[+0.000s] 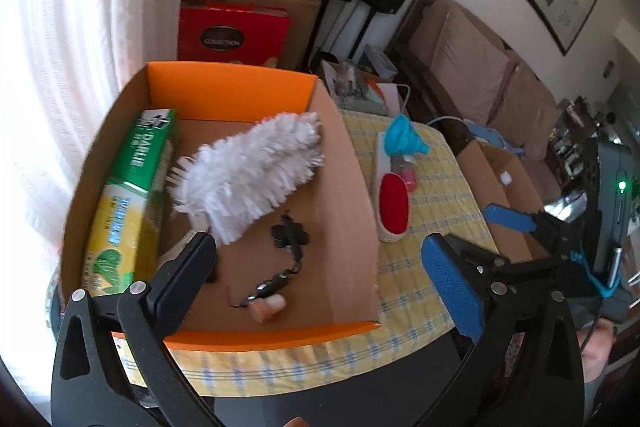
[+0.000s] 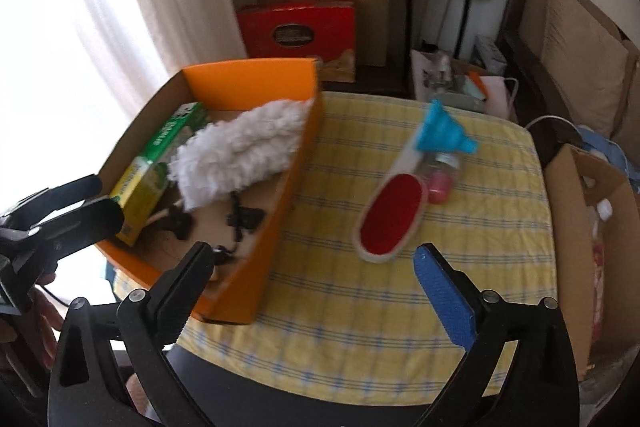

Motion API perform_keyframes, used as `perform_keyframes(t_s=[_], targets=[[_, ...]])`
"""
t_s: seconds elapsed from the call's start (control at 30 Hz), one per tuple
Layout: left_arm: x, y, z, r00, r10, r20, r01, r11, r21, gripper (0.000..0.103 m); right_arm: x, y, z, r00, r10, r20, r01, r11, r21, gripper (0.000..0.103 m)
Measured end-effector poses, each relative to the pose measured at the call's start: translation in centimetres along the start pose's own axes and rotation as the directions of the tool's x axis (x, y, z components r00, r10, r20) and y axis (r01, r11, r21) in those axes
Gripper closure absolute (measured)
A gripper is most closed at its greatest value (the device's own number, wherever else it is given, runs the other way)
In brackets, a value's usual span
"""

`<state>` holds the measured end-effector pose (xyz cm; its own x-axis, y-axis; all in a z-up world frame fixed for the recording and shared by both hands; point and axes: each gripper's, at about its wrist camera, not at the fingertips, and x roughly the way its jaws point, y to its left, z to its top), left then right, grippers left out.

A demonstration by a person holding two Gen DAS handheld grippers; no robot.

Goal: Organize objects
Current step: 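Open both tools and withdraw them from the orange box, then move the left tool toward the red lint brush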

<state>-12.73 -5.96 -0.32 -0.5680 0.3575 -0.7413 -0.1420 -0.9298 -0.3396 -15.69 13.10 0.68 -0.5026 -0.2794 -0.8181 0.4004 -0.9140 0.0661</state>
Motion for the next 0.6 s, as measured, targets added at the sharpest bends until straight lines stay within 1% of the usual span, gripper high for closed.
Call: perform_keyframes(t_s=[0.17, 0.33, 0.5, 0.6], targets=[[1.4, -2.0, -0.2, 0.999, -0.032, -0.018, 0.033, 0.999, 0.015, 0.0, -0.8, -3.6, -0.4, 0.999, -0.038, 0.023, 0.037, 0.998, 0.043, 0.001], [2.8, -3.9, 0.7, 0.998, -0.046, -0.041, 0.047, 0.998, 0.033, 0.0, -0.9, -6.8, -0.5, 0.998, -0.061, 0.027, 0.059, 0.995, 0.086, 0.001], [3.9, -5.7, 1.8, 0.996, -0.073, -0.042, 0.075, 0.996, 0.04, 0.0, -1.1, -9.5, -0.7, 0.996, -0.083, 0.042, 0.078, 0.991, 0.111, 0.001], [4.4, -6.8, 1.9, 0.994, -0.101, -0.037, 0.103, 0.994, 0.041, 0.0, -1.0, -10.9, -1.0, 0.994, -0.093, 0.05, 0.086, 0.989, 0.123, 0.001]])
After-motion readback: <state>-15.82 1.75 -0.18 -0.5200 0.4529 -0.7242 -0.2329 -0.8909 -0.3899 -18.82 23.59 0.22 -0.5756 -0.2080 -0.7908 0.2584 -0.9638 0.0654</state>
